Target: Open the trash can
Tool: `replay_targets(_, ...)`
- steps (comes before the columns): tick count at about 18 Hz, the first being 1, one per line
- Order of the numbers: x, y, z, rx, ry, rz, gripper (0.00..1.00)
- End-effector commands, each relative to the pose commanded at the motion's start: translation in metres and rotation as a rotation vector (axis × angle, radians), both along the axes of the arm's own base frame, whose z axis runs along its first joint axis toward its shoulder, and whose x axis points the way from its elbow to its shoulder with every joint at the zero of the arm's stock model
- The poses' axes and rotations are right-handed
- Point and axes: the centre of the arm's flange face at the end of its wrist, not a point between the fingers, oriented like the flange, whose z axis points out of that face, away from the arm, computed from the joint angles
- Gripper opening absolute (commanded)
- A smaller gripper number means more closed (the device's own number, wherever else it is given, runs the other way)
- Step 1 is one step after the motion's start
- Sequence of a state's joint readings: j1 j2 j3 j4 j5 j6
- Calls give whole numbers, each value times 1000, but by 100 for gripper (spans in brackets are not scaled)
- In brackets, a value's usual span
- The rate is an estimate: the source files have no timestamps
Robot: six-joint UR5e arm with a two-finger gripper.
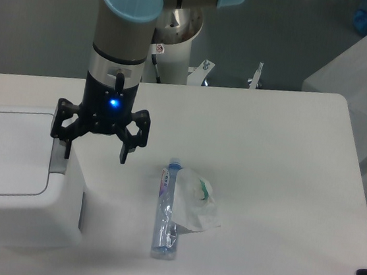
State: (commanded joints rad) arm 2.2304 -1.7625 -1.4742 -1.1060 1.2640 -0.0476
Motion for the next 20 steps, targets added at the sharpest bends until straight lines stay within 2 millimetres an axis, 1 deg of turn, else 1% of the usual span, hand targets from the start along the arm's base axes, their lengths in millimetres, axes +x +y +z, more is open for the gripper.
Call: replay_targets(20, 0, 3, -3, 11, -3, 9, 100)
